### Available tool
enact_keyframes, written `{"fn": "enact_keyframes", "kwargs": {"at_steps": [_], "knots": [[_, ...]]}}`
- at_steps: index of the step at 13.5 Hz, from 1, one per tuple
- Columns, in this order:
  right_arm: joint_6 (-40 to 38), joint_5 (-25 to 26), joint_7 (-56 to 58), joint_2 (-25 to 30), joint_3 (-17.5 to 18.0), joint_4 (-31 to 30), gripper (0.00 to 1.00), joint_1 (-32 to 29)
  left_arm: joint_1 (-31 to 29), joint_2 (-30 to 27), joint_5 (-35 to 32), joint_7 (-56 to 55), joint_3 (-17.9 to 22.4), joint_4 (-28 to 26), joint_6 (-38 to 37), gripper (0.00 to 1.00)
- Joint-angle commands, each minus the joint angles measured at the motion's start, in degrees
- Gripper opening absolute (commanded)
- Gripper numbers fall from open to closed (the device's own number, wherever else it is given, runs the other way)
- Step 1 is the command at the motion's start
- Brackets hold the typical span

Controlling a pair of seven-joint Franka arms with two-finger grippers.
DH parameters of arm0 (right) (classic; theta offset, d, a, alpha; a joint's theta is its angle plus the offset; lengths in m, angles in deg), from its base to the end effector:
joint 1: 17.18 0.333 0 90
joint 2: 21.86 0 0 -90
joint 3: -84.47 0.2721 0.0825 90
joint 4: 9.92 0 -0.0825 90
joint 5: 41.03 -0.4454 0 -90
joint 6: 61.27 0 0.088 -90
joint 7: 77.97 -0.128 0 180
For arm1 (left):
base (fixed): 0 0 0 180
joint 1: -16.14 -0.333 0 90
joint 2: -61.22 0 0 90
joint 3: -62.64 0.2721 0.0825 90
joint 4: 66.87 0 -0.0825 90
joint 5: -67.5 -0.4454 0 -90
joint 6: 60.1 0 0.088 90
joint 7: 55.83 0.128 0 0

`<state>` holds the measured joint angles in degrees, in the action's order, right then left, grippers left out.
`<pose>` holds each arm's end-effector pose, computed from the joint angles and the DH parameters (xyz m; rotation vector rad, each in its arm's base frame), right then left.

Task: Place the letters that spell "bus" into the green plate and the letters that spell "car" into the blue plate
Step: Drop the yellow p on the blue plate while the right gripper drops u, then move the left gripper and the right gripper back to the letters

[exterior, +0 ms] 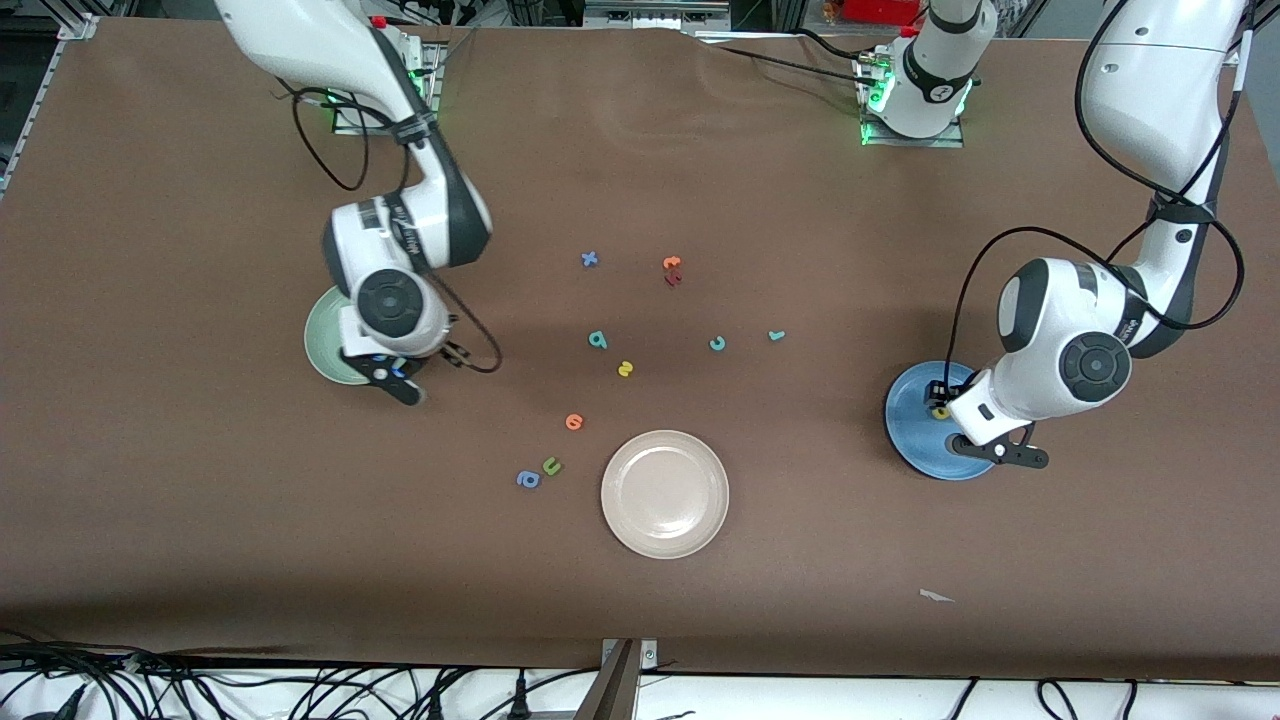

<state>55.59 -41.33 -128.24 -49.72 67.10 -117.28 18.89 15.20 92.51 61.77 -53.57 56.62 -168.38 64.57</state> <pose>0.5891 0.1931 0.1414 2.7439 -0.7623 -0.2398 0.6622 -0.0536 0.1432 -3.0957 0.2783 0.2134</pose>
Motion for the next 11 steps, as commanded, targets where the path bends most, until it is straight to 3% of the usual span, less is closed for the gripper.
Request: {"fn": "enact_keyframes", "kwargs": {"at_steps": [1,2,3,4,7,11], "knots": [[4.5,-1.2,9.5,3.5,-4.8,-8.5,0.19,0.4,0.4,-0.3,2.2,-2.6,-1.8,0.4,-0.1,1.00],[5.9,-1.4,12.4,3.3,-5.6,-9.5,0.21,-0.4,0.9,-0.3,4.4,-6.4,-2.9,0.4,0.2,1.00],[6.5,-2.9,13.2,3.3,-5.6,-10.0,0.55,-1.0,1.4,-0.3,4.5,-11.3,-4.8,0.1,0.3,1.00],[6.1,-4.6,13.3,3.3,-5.6,-9.7,1.00,-1.0,1.5,-0.3,4.4,-15.2,-6.7,-0.4,1.0,1.00],[4.8,-7.1,12.0,4.2,-4.7,-8.6,1.00,-0.7,3.2,-0.9,4.0,-28.2,-11.2,-2.9,3.2,1.00],[6.4,-15.4,-5.8,2.6,1.4,-3.0,0.99,0.7,9.4,-2.2,2.0,-39.8,-11.2,-10.2,10.7,1.00]]}}
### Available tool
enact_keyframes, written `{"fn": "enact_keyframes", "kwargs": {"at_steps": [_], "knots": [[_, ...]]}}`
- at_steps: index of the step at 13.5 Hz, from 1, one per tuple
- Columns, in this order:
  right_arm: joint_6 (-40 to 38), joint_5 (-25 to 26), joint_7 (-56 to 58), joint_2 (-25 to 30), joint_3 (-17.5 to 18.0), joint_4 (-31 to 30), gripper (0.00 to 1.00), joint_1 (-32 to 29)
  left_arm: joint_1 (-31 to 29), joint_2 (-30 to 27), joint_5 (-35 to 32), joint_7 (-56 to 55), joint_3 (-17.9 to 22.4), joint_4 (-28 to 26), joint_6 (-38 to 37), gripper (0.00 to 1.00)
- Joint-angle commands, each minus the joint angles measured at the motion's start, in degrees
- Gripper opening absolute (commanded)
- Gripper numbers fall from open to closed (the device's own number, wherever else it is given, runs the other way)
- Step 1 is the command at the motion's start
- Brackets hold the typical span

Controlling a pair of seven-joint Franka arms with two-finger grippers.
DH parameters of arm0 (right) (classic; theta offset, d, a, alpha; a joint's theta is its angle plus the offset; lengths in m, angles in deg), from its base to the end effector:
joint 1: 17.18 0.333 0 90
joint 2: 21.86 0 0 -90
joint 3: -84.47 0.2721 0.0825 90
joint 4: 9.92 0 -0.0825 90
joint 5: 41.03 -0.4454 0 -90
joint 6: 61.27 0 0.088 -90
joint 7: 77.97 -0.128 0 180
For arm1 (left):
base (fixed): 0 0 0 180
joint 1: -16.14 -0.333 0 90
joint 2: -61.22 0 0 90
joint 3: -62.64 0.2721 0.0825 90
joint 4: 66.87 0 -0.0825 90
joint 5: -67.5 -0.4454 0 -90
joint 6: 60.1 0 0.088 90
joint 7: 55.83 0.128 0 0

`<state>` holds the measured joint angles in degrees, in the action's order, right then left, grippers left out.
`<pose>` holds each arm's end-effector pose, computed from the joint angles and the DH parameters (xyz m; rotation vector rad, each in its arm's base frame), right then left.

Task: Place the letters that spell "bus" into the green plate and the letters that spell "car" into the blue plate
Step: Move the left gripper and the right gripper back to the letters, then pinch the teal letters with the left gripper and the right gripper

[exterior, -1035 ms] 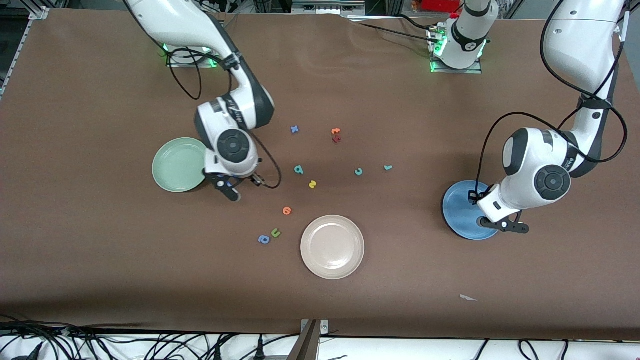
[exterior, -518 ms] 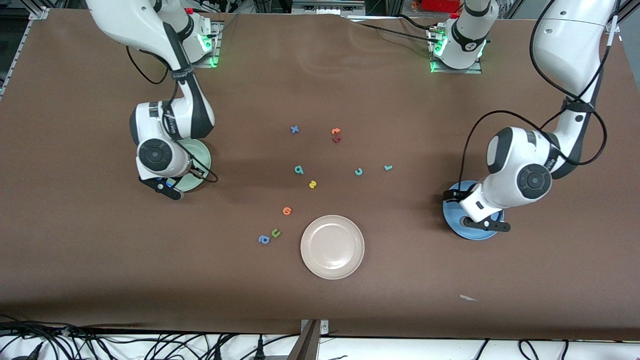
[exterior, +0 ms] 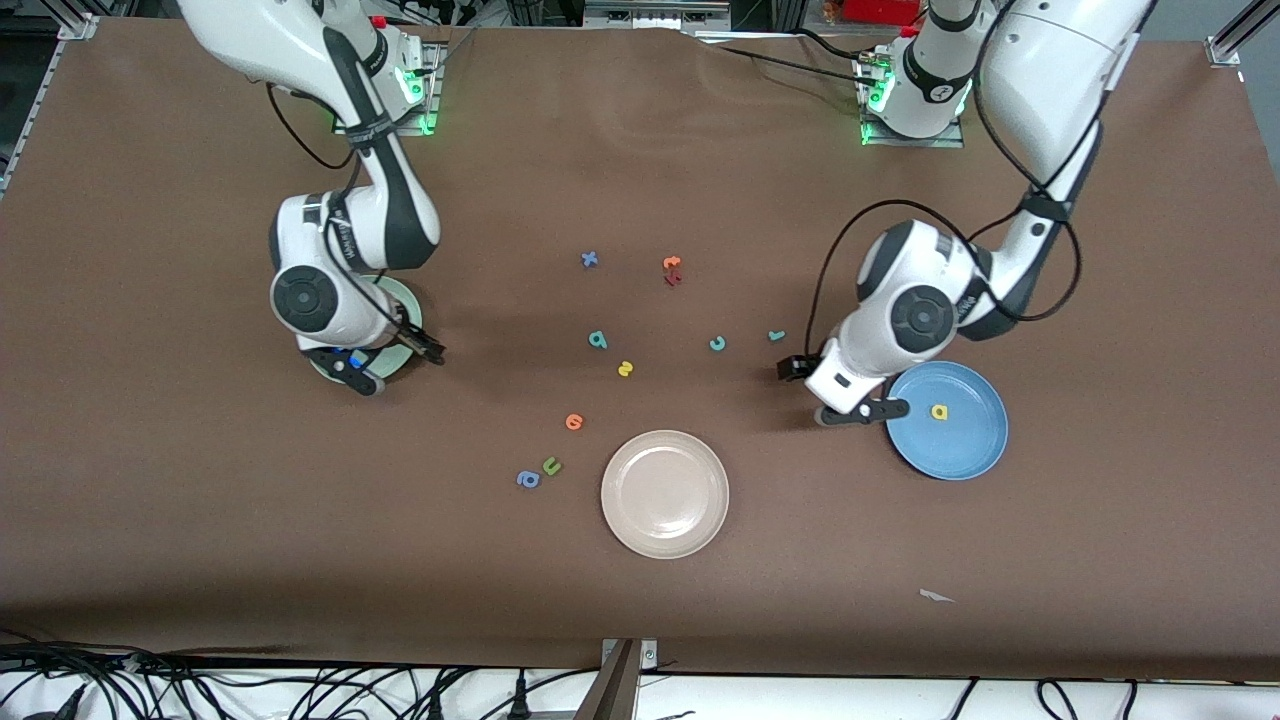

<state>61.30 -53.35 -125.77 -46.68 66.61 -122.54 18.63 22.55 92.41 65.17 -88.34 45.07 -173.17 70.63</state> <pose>0.5772 0.1916 0.1389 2.8717 -0.9621 -0.3237 0.5933 -0.2675 0.1289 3.0542 0.2378 -0.2182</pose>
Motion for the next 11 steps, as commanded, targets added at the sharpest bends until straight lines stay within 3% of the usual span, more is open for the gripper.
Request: {"fn": "enact_keyframes", "kwargs": {"at_steps": [1,5,9,11], "knots": [[2.5,-6.7,-12.7,-1.4,3.7,3.5,0.99,1.5,2.6,-2.4,-3.7,-7.9,0.3,-7.8,7.6,1.00],[10.0,-8.3,-28.5,-6.5,5.6,7.1,0.97,7.8,6.3,-3.9,-5.1,-15.2,0.1,-11.5,10.2,1.00],[18.2,-8.4,-33.0,-10.9,5.6,7.3,0.94,12.7,6.8,-3.9,-5.1,-15.8,0.1,-13.8,13.7,1.00],[19.3,-8.5,-34.9,-13.1,5.6,9.6,0.87,14.5,6.9,-3.9,-5.1,-15.9,0.1,-14.3,13.8,1.00]]}}
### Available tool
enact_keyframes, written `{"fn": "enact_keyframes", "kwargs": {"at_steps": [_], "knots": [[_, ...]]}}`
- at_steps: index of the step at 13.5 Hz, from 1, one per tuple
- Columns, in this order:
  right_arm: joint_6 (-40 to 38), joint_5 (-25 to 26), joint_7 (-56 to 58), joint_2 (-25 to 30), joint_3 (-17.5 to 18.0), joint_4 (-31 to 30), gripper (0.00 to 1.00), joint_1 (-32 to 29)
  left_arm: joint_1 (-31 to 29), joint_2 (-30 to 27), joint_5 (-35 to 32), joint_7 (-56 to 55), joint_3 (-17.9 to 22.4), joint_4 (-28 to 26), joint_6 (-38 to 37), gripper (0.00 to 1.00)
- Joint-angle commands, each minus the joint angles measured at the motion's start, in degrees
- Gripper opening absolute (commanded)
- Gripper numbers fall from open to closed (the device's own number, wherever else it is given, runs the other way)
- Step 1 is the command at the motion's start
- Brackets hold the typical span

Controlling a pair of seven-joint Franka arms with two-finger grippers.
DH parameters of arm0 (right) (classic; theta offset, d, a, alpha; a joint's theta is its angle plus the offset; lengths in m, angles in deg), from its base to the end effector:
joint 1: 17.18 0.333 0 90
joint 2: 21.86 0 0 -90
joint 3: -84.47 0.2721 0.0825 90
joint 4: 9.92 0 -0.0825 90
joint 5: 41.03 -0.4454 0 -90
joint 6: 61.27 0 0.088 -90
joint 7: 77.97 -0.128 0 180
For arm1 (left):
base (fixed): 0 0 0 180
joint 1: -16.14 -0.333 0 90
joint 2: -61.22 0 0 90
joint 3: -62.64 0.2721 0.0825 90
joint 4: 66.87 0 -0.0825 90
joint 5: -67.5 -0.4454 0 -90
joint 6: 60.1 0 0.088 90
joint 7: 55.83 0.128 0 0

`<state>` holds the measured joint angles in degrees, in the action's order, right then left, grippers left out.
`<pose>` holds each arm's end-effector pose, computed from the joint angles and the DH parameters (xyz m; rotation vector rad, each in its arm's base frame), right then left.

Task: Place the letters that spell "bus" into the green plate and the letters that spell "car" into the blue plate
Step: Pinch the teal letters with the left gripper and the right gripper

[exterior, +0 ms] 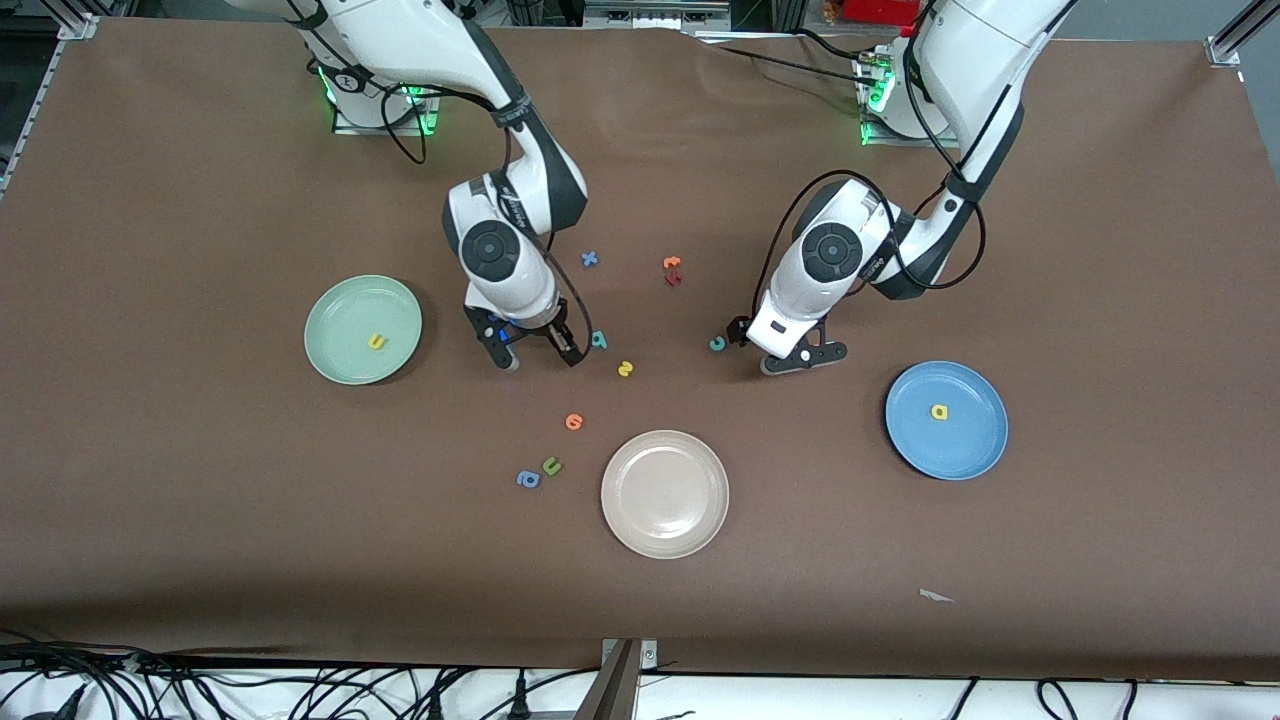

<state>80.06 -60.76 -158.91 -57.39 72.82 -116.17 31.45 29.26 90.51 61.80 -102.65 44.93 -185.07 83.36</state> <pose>0.5247 0.3939 0.0870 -2.7000 1.4716 0.1174 0.5068 -0.3201 0.0798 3.0717 0.3573 -0.1406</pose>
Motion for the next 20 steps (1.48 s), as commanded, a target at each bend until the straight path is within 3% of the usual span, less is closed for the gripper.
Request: {"fn": "enact_keyframes", "kwargs": {"at_steps": [1,5,7,13,16,20], "knots": [[0.7,-1.1,-2.7,-3.4,-0.6,3.8,0.87,2.5,0.8,-2.0,-1.8,-1.6,0.2,-2.5,1.0,1.00],[0.7,-1.0,-3.2,-5.5,-0.7,6.0,0.83,3.8,0.5,-1.4,-6.2,-1.6,0.2,-4.5,1.5,0.99],[0.7,-1.0,-3.1,-6.0,-0.7,6.1,0.75,4.3,0.3,-1.0,-7.0,-1.2,0.2,-4.5,1.6,0.95],[1.6,-0.4,-2.5,-6.8,-0.7,6.1,0.43,4.8,0.0,-1.0,-7.0,-0.9,0.2,-3.8,1.6,0.68],[1.4,-0.4,-2.3,-6.7,-0.7,6.1,0.24,4.8,-0.4,-0.9,-7.0,-0.9,0.2,-3.7,1.6,0.63],[0.9,-0.3,-1.9,-6.3,-0.9,6.1,0.20,4.7,-0.5,-0.4,-7.0,-0.7,0.3,-3.1,1.6,0.54]]}}
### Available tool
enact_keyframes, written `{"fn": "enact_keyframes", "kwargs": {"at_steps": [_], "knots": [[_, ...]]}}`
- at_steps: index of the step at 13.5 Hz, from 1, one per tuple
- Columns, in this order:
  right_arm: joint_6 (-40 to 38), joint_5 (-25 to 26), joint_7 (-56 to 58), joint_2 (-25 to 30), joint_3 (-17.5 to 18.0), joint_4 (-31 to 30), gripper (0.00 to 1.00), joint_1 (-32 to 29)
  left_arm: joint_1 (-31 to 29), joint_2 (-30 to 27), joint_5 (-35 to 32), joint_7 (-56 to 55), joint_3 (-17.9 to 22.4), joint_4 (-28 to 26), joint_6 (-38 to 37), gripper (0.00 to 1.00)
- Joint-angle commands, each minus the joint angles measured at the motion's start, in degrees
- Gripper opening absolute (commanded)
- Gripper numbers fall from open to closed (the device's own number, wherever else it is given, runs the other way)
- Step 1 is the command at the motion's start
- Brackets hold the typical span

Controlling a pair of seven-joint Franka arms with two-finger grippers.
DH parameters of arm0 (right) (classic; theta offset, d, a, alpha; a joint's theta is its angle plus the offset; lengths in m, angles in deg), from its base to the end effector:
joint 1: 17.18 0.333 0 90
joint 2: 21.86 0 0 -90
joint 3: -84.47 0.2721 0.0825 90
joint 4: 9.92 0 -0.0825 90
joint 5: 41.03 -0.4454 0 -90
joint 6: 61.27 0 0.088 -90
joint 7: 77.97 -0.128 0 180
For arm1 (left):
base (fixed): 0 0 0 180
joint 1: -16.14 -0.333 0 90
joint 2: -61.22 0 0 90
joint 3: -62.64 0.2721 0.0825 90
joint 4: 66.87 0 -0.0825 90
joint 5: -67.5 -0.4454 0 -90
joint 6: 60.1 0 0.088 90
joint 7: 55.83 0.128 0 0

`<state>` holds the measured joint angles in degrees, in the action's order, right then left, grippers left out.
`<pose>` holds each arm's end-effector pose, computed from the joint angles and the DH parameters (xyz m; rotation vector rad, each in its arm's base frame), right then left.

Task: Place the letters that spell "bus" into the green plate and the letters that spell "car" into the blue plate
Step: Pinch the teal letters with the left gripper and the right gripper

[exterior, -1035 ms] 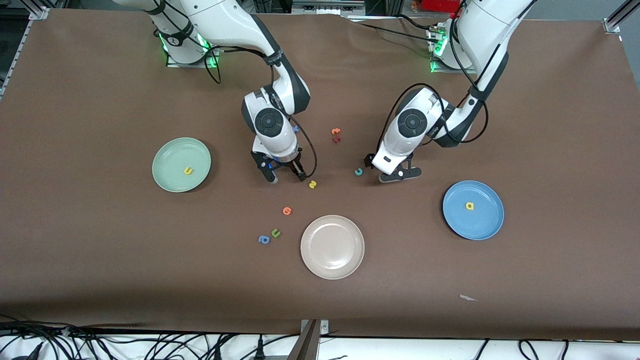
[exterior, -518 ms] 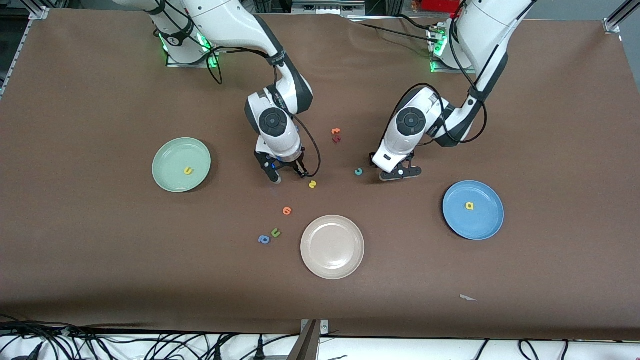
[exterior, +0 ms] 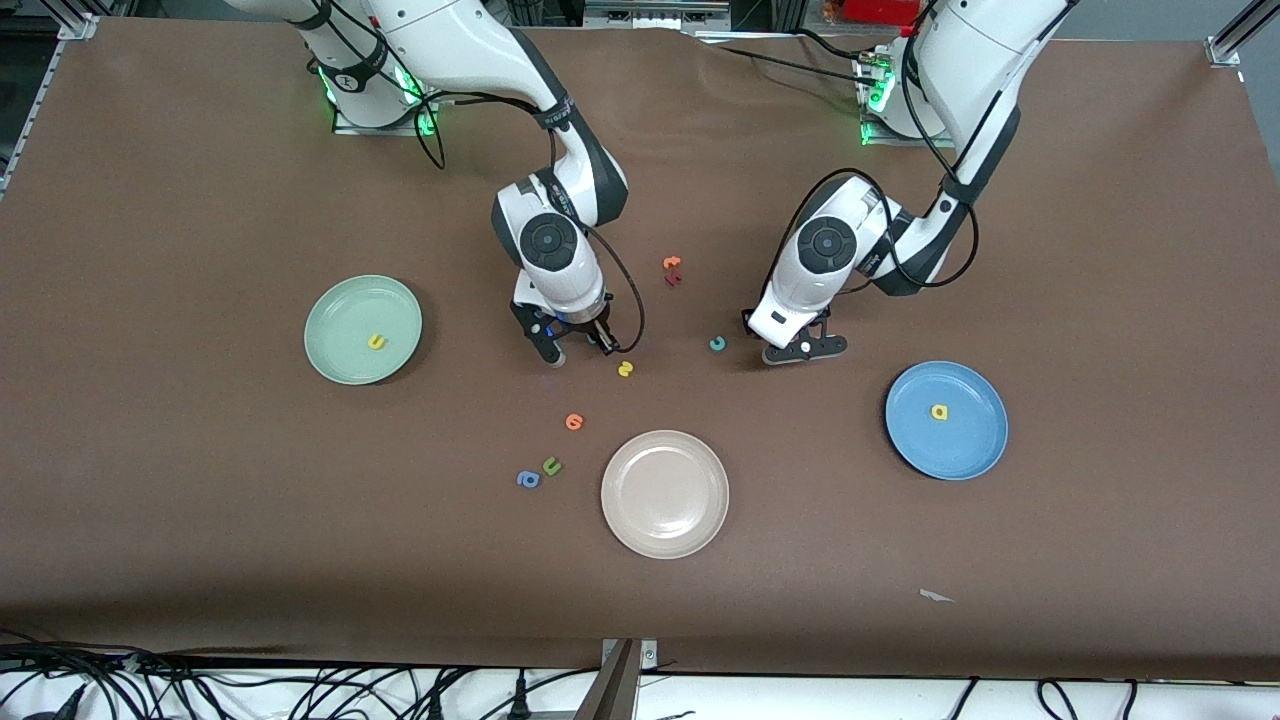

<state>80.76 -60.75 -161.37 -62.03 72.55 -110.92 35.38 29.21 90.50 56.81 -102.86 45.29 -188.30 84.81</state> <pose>0.5123 0.4411 0.0753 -2.7157 1.4211 0.0830 0.4873 -0.3079 0.0598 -3.1215 -0.2568 0.1294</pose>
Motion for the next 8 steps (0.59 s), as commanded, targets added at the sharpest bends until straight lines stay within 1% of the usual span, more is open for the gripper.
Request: {"fn": "enact_keyframes", "kwargs": {"at_steps": [1,2,3,5,6,7,8], "knots": [[-0.3,-0.3,0.9,-1.3,-0.8,0.8,0.20,0.8,-0.6,-0.4,-2.0,-0.5,-0.1,0.1,0.1,0.53],[-2.2,-0.2,1.2,-0.3,-1.9,0.8,0.20,0.8,-0.6,-0.4,-2.0,-0.5,-0.1,0.1,0.1,0.49],[-5.2,-0.1,3.2,0.9,-3.4,0.9,0.20,0.8,-0.6,-0.4,-2.0,-0.5,-0.1,0.1,0.1,0.49],[-11.2,-0.1,10.1,3.8,-6.4,0.7,0.20,0.8,-0.6,-0.4,-2.0,-0.5,-0.1,0.1,0.1,0.45],[-14.1,-0.1,13.5,4.8,-7.9,0.5,0.20,0.8,-0.6,-0.4,-2.0,-0.5,0.0,0.1,0.1,0.42],[-17.4,-0.1,17.3,6.1,-9.9,0.1,0.20,0.8,-0.6,-0.4,-2.0,-0.5,0.0,0.1,0.1,0.39],[-21.1,-0.2,21.7,6.9,-12.3,0.0,0.20,0.8,-0.6,-0.4,-2.0,-0.5,0.0,0.1,0.1,0.38]]}}
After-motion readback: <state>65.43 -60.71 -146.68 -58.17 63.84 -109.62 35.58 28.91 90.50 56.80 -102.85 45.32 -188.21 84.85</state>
